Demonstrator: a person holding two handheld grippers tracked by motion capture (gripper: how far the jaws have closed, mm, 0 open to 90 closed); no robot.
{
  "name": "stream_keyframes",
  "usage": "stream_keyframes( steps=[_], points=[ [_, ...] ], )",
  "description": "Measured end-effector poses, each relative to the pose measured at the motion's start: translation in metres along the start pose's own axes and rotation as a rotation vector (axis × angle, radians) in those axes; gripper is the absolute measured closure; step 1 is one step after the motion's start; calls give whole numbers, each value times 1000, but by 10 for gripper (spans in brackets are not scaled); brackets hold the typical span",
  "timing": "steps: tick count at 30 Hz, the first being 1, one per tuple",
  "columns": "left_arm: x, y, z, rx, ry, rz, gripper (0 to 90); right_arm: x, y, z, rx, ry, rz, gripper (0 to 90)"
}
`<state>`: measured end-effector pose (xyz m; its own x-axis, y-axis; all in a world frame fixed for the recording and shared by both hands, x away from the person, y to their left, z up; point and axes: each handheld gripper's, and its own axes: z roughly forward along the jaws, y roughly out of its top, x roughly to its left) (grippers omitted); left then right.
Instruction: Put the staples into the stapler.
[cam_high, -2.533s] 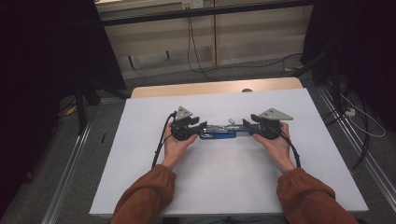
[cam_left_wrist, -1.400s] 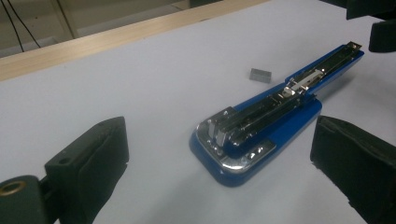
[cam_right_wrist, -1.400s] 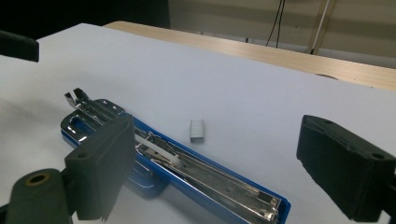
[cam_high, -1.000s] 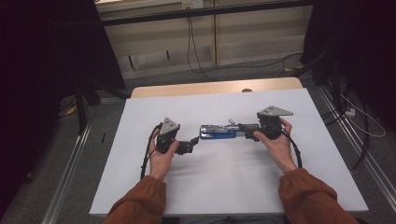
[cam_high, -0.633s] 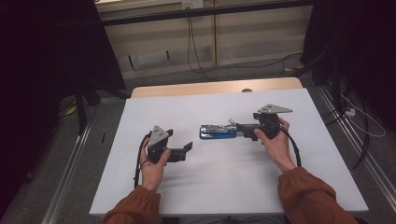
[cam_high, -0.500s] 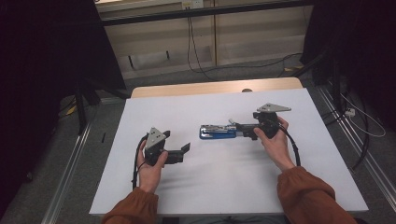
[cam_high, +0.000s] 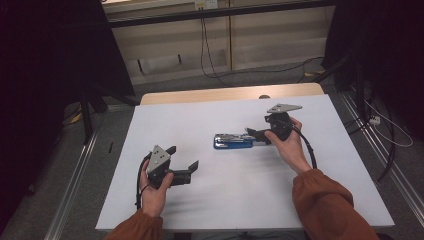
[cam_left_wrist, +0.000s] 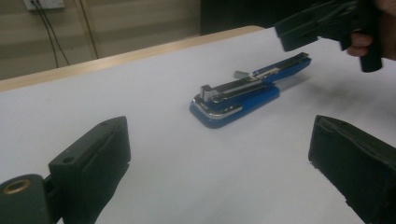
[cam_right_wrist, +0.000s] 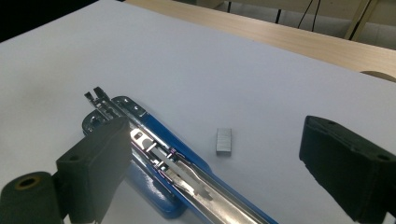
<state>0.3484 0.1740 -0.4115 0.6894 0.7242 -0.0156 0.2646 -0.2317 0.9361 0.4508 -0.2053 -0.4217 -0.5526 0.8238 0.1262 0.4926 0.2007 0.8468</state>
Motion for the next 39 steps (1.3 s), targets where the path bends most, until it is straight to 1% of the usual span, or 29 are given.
stream_keyframes(
  steps=[2,4,5,8,9,11,12,14,17,19,21,22,23,25,29,32,35,38,39],
  points=[
    [-2,-2,-4,-2,-2,-3,58,1,3,3,14,18,-4,87],
    [-2,-4,-8,6,-13,-6,58,2,6,5,22,21,-19,88],
    [-2,-6,-9,12,-15,-4,58,1,8,7,35,18,-24,100],
    [1,-10,-15,28,2,-4,58,-1,11,12,47,22,-22,111],
    [2,-11,-16,30,5,-6,58,-2,11,14,61,22,-20,115],
    [3,-15,-21,39,19,-9,58,-4,12,16,72,28,-11,122],
    [3,-17,-23,38,25,-7,58,-6,12,18,77,34,-2,131],
    [3,-18,-27,33,32,-3,58,-7,13,19,83,35,3,139],
    [4,-19,-32,28,42,-14,58,-10,17,22,96,38,13,152],
    [3,-21,-35,30,50,-40,53,-11,18,24,99,36,13,156],
    [3,-21,-35,30,70,-34,44,-12,17,27,105,38,10,155],
    [4,-20,-35,28,73,-34,43,-13,16,30,108,41,18,162],
    [5,-20,-35,20,71,-45,43,-13,16,32,119,44,17,180],
    [5,-20,-35,20,76,-48,43,-14,18,35,140,39,11,195],
    [7,-19,-34,21,65,-48,43,-15,23,41,156,33,7,216],
    [6,-19,-34,20,58,-59,43,-18,25,47,191,47,-3,227],
    [5,-19,-33,19,53,-54,43,-18,27,50,208,38,-5,266],
    [5,-19,-34,19,50,-55,43,-20,29,55,263,28,-7,270],
    [5,-19,-34,16,49,-60,43,-21,30,57,277,27,-7,292]
  ],
)
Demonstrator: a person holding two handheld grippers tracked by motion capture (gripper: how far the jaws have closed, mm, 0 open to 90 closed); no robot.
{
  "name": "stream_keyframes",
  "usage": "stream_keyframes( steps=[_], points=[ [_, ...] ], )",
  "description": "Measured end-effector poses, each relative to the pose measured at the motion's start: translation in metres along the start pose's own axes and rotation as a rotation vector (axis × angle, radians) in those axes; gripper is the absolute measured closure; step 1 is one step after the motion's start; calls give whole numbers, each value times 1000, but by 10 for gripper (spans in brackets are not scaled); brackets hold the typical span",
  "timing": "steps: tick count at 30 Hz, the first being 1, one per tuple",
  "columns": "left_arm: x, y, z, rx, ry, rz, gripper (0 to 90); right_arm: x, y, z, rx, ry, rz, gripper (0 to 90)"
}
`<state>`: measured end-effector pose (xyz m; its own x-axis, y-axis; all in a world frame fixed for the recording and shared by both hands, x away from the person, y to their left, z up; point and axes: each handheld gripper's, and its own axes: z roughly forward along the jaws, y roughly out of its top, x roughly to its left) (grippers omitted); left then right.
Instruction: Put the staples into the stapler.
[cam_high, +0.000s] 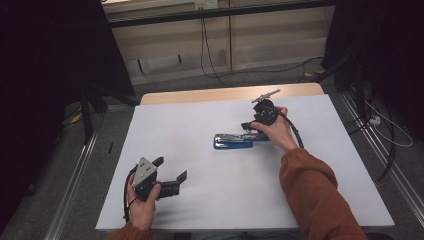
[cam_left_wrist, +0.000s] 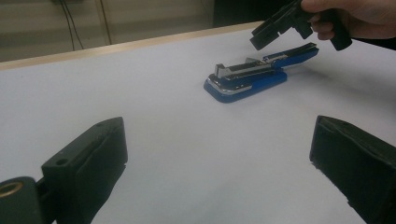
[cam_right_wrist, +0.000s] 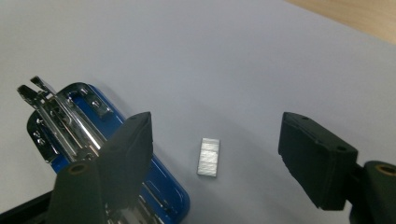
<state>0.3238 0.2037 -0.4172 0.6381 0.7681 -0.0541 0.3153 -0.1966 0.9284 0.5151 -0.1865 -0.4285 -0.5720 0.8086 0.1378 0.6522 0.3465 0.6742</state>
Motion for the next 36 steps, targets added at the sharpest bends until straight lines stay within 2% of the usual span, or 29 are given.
stream_keyframes(
  steps=[3,6,11,15,19,22,31,33,36],
  points=[
    [0,0,0,1,-4,12,43,0,3,1,17,-9,-10,319],
    [0,0,0,-1,-4,4,43,-1,4,4,62,-19,-22,382],
    [-2,0,0,15,3,24,42,-2,6,7,116,-3,-34,468],
    [-2,-1,2,26,-4,21,41,1,10,8,148,9,-53,571],
    [-1,-1,2,32,-3,20,40,1,9,11,179,8,-60,604],
    [-2,-1,2,35,2,25,41,0,8,12,191,13,-62,649],
    [-1,-1,3,38,3,18,41,0,7,14,208,15,-70,699],
    [-1,-2,3,44,5,20,41,1,7,15,209,17,-79,738],
    [0,-2,4,45,6,15,41,3,7,16,216,14,-84,741]
  ],
)
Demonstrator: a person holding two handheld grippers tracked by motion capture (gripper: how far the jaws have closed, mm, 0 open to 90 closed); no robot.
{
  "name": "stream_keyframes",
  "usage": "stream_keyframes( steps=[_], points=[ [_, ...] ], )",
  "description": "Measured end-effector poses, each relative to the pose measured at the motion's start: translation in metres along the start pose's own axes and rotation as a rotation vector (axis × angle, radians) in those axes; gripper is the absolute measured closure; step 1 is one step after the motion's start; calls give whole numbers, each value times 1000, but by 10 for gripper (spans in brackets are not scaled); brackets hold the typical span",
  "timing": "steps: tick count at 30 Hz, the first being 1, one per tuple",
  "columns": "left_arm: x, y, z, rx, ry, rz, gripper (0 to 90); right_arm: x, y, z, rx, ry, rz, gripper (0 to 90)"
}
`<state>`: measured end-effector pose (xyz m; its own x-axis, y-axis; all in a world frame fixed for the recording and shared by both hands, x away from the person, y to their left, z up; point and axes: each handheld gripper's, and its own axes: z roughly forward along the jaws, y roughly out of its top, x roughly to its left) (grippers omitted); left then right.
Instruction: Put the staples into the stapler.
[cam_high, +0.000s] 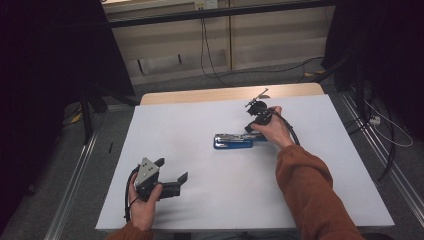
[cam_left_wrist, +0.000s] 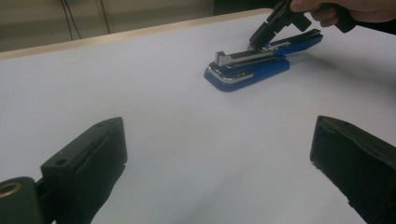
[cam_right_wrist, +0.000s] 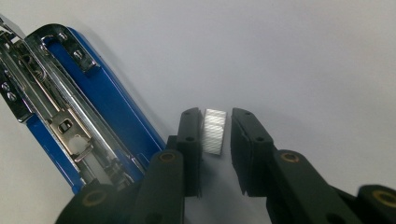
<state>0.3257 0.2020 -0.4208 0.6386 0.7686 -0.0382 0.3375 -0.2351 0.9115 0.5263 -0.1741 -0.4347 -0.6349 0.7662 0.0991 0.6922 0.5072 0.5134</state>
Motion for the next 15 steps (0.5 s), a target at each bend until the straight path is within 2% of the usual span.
stream_keyframes(
  steps=[15],
  points=[
    [-1,0,1,8,-12,12,41,1,0,4,24,-14,-29,791]
  ],
)
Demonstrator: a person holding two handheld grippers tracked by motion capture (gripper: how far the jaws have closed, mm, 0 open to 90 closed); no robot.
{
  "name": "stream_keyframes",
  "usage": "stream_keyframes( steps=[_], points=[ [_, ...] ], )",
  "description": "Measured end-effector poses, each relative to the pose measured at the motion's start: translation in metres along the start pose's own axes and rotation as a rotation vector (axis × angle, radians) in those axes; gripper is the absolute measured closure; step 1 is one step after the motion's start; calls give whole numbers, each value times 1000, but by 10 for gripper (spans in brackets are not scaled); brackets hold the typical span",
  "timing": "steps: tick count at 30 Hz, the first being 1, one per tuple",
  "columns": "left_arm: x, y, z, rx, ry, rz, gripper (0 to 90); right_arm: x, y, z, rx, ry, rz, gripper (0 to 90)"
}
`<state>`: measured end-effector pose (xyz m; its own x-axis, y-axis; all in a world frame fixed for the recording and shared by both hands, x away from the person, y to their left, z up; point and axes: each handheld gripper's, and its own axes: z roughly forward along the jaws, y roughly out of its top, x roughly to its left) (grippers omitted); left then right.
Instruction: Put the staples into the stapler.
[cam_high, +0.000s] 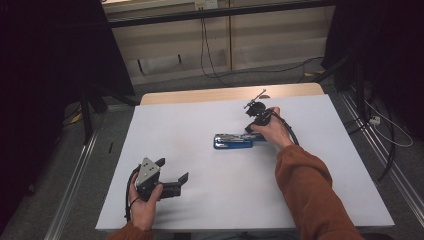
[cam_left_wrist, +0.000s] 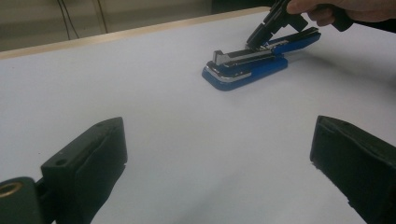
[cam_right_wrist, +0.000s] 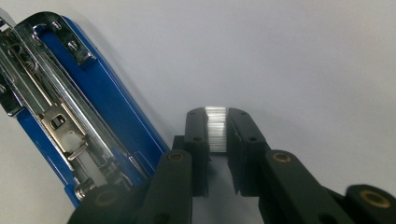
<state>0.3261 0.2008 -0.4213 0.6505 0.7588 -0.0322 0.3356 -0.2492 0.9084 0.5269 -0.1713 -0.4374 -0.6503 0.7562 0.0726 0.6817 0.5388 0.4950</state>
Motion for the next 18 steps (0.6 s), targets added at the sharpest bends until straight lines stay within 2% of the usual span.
stream_keyframes(
  steps=[3,8,18],
  points=[
    [0,0,0,2,1,-1,41,-1,0,-1,-4,-12,2,792],
    [-1,0,1,6,0,5,41,-3,-2,-5,-11,-3,5,792],
    [0,0,1,15,0,4,41,-4,-3,-9,-65,12,24,792]
  ],
)
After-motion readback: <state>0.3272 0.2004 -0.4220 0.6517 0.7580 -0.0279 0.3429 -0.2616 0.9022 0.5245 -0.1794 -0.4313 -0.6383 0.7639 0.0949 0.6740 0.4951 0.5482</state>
